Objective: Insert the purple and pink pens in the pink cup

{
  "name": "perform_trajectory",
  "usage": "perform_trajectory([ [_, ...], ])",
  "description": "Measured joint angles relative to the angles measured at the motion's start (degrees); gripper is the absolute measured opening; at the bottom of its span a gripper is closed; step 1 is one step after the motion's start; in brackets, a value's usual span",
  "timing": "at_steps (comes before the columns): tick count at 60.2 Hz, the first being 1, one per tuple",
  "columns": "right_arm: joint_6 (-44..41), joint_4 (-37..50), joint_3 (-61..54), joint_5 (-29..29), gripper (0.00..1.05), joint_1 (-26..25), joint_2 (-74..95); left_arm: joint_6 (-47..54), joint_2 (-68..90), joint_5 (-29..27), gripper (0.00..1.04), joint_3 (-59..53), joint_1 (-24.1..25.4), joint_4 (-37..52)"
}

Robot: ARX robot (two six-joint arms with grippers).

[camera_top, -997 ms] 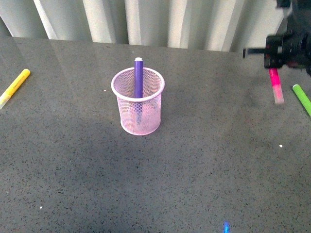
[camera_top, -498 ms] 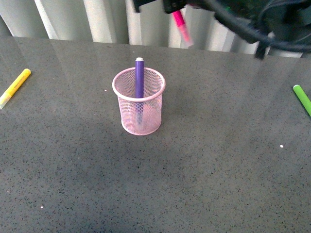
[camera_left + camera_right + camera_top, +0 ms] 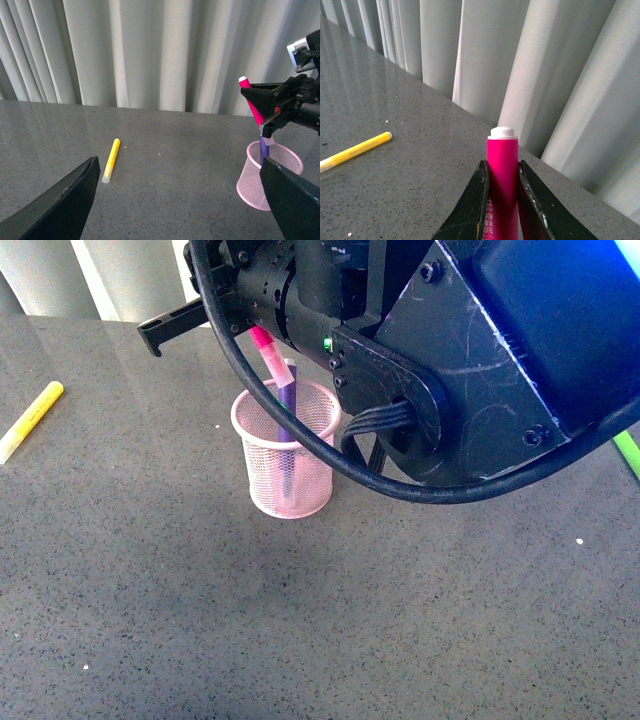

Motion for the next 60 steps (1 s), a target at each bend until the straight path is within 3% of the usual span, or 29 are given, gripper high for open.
perform_trajectory([
  [46, 4.76, 2.91, -4.22, 2.34, 0.12, 2.12, 1.53, 0.00, 0.00, 0.00, 0.98, 0.00, 0.00, 0.00],
  [60, 6.27, 1.40, -7.10, 2.54, 0.57, 1.05, 0.22, 0.00, 0.00, 0.00, 0.98, 0.00, 0.00, 0.00],
])
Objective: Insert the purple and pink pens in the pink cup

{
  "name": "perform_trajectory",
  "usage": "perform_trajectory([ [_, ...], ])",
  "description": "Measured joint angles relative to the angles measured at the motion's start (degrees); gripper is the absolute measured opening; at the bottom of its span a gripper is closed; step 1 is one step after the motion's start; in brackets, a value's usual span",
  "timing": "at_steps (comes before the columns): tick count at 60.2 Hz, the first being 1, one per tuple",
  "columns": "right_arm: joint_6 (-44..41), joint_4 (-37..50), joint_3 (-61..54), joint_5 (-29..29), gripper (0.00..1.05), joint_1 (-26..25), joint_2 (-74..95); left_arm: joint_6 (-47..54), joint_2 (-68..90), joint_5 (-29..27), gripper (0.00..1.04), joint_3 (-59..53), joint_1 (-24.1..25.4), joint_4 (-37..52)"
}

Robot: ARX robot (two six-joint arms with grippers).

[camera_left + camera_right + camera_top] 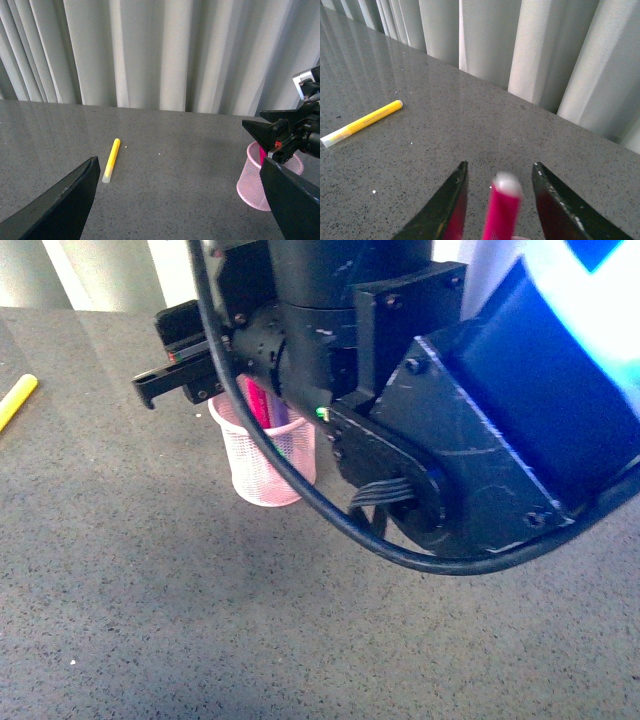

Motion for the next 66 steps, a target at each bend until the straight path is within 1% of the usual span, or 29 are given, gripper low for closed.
perform_trajectory([
  [1, 0.15, -0.20, -0.33, 0.28, 0.61, -0.07, -0.59, 0.00, 0.00, 0.00, 0.98, 0.00, 0.00, 0.00],
  [2, 0.24, -0.22, -0.42, 0.37, 0.62, -0.11, -0.70, 0.00, 0.00, 0.00, 0.98, 0.00, 0.00, 0.00],
  [8, 0.61, -1.55, -2.10, 1.79, 0.80, -0.72, -4.24, 0.00, 0.00, 0.00, 0.98, 0.00, 0.00, 0.00],
  [12, 1.14, -3.06, -4.66, 1.38, 0.95, -1.68, -8.85, 0.00, 0.00, 0.00, 0.98, 0.00, 0.00, 0.00],
  [14, 1.92, -4.70, -6.10, 1.79, 1.00, -2.47, -11.67, 0.00, 0.00, 0.00, 0.98, 0.00, 0.00, 0.00],
  [18, 2.86, -9.49, -9.18, 3.98, 0.97, -4.46, -18.03, 0.00, 0.00, 0.00, 0.98, 0.00, 0.00, 0.00],
  [20, 3.69, -12.17, -10.43, 5.51, 0.97, -5.53, -20.87, 0.00, 0.00, 0.00, 0.98, 0.00, 0.00, 0.00],
  [22, 4.52, -16.52, -12.11, 8.04, 0.98, -7.19, -24.79, 0.00, 0.00, 0.00, 0.98, 0.00, 0.00, 0.00],
  [24, 6.69, -24.28, -14.10, 11.21, 0.98, -9.88, -30.08, 0.00, 0.00, 0.00, 0.98, 0.00, 0.00, 0.00],
  [26, 7.50, -28.59, -14.93, 12.26, 0.98, -11.13, -32.48, 0.00, 0.00, -0.02, 0.98, 0.00, 0.00, 0.00],
  [31, 9.01, -31.61, -15.56, 13.42, 0.98, -12.98, -34.29, -0.02, 0.00, -0.02, 0.98, 0.00, 0.00, 0.00],
  [39, 9.57, -31.91, -15.82, 12.63, 0.98, -12.66, -34.18, 0.00, 0.00, 0.04, 0.98, 0.00, 0.00, 0.00],
  [41, 8.70, -28.41, -16.76, 14.67, 0.95, -12.46, -33.57, 0.00, 0.00, 0.02, 0.98, 0.00, 0.00, 0.00],
  [42, 7.69, -23.82, -18.12, 16.63, 0.92, -12.48, -33.40, 0.00, 0.00, 0.02, 0.98, 0.00, 0.00, 0.00],
  [43, 7.43, -21.49, -18.91, 17.49, 0.90, -12.50, -33.31, 0.00, 0.00, 0.02, 0.98, 0.00, 0.00, 0.00],
  [44, 6.47, -16.96, -20.59, 18.49, 0.86, -12.59, -33.24, 0.00, 0.00, -0.02, 0.98, 0.00, 0.00, 0.00],
  [45, 6.05, -14.84, -21.49, 18.56, 0.85, -12.66, -33.24, 0.00, 0.00, 0.00, 0.98, 0.00, 0.00, 0.00],
  [48, 4.28, -4.72, -26.88, 17.79, 0.74, -13.75, -34.40, 0.00, 0.00, -0.17, 0.98, 0.00, 0.00, 0.00],
  [49, 4.07, -3.52, -27.69, 17.59, 0.72, -14.05, -34.77, -0.02, 0.00, -0.15, 0.98, 0.00, 0.00, 0.00],
  [51, 3.56, -0.07, -30.71, 16.87, 0.65, -15.41, -36.61, 0.00, 0.00, -0.15, 0.98, 0.00, 0.00, 0.00],
  [57, 2.99, 1.86, -36.20, 15.23, 0.49, -18.58, -41.83, 0.00, 0.00, -0.04, 0.98, 0.00, 0.00, 0.00],
  [59, 2.89, 1.97, -38.32, 14.47, 0.42, -19.80, -43.89, 0.00, -0.02, 0.00, 0.98, 0.00, 0.00, 0.00],
  [66, 2.82, 1.66, -43.25, 11.67, 0.22, -22.23, -48.63, 0.00, -0.02, 0.00, 0.98, 0.00, 0.00, 0.00],
])
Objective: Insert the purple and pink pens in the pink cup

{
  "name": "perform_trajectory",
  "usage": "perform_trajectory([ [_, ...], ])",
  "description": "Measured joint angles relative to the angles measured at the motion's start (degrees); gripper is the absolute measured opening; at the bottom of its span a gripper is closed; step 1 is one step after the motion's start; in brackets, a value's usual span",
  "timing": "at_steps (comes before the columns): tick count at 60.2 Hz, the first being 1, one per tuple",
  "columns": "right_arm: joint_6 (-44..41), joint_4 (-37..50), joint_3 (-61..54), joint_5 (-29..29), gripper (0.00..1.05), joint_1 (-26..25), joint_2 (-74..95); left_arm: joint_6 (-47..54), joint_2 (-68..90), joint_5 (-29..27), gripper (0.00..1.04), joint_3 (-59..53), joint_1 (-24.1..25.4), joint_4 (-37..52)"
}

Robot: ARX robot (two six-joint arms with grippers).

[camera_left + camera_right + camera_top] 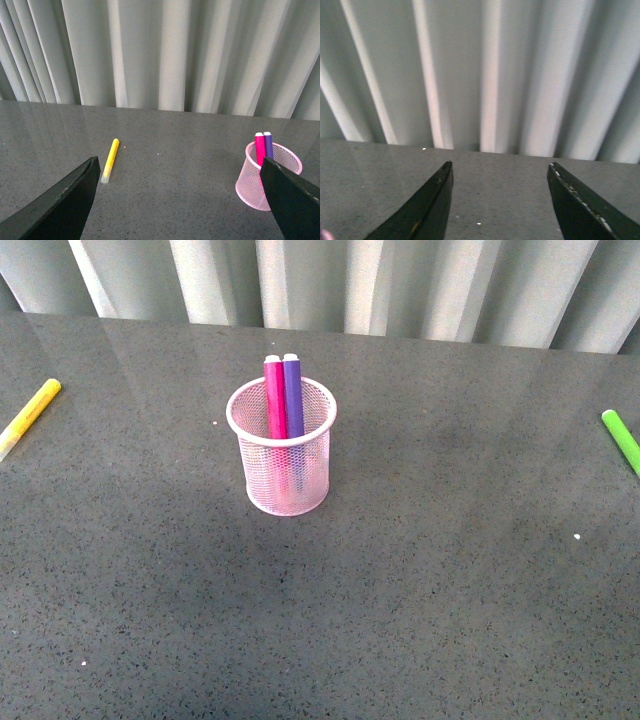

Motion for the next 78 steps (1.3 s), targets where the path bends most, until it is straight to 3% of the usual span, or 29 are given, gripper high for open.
perform_trajectory([
  [5, -0.17, -1.09, -3.61, -2.34, 0.03, -1.81, -4.61, 0.00, 0.00, -0.04, 0.98, 0.00, 0.00, 0.00],
  [15, -0.24, 0.02, -9.64, -4.85, 0.03, -5.05, -8.79, 0.00, 0.02, 0.00, 0.98, 0.00, 0.00, 0.00],
  [32, -0.22, -10.08, -14.12, -8.48, 0.03, -8.70, -23.98, 0.00, 0.00, 0.00, 0.98, 0.00, 0.00, 0.00],
  [36, -0.24, -12.87, -14.82, -12.52, 0.03, -11.39, -27.50, 0.00, 0.00, 0.00, 0.98, 0.00, 0.00, 0.00],
  [41, -0.22, -16.79, -15.23, -13.14, 0.03, -13.53, -32.15, 0.00, 0.00, -0.04, 0.98, 0.00, 0.00, 0.00],
  [78, -0.22, -40.68, -15.58, -13.38, 0.03, -13.75, -58.38, 0.00, 0.00, -0.02, 0.98, 0.00, 0.00, 0.00],
])
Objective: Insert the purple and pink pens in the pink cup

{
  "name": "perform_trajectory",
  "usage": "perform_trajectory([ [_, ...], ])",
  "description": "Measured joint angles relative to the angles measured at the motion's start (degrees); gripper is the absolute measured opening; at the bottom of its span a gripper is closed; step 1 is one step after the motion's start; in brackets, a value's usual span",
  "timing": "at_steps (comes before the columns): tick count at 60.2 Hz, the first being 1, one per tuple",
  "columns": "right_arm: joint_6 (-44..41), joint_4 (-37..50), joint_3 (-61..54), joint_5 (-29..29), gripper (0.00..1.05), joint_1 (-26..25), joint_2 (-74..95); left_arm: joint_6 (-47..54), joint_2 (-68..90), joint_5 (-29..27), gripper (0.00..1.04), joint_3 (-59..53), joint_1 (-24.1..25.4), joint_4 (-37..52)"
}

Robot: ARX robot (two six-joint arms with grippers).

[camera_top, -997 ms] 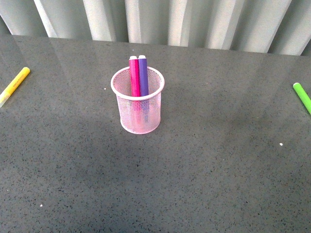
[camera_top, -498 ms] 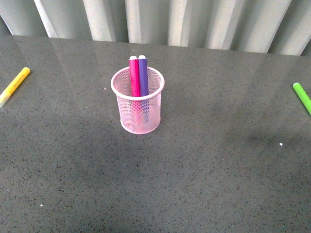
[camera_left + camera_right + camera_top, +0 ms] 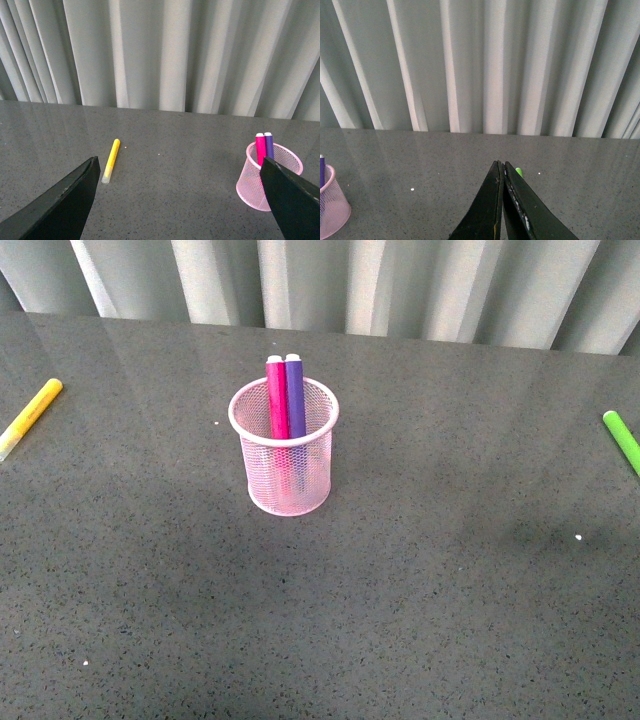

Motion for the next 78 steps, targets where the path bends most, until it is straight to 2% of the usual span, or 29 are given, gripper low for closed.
perform_trajectory([
  [30, 0.00, -9.88, 0.00, 0.00, 0.03, 0.00, -9.97, 0.00, 0.00, 0.00, 0.98, 0.00, 0.00, 0.00],
  [37, 0.02, -19.47, 0.02, 0.04, 0.03, 0.00, -18.01, 0.00, 0.00, -0.02, 0.98, 0.00, 0.00, 0.00],
  [56, -0.02, -19.82, 0.02, 0.02, 0.04, 0.00, -19.56, 0.00, -0.04, 0.00, 0.98, 0.00, 0.00, 0.00],
  [59, 0.02, -19.85, 0.02, 0.02, 0.12, 0.00, -19.56, 0.00, -0.04, 0.00, 0.98, 0.00, 0.00, 0.00],
  [64, 0.02, -19.87, 0.02, 0.02, 0.33, 0.00, -19.56, 0.00, -0.04, 0.00, 0.98, 0.00, 0.00, 0.00],
  [69, 0.00, -19.87, 0.02, 0.02, 0.48, 0.00, -19.56, 0.00, -0.04, 0.00, 0.98, 0.00, 0.00, 0.00],
  [74, 0.02, -19.87, 0.02, 0.02, 0.68, 0.00, -19.56, 0.00, -0.04, 0.00, 0.98, 0.00, 0.00, 0.00],
  [78, 0.02, -19.87, 0.02, 0.02, 0.80, 0.00, -19.56, 0.00, -0.04, 0.00, 0.98, 0.00, 0.00, 0.00],
])
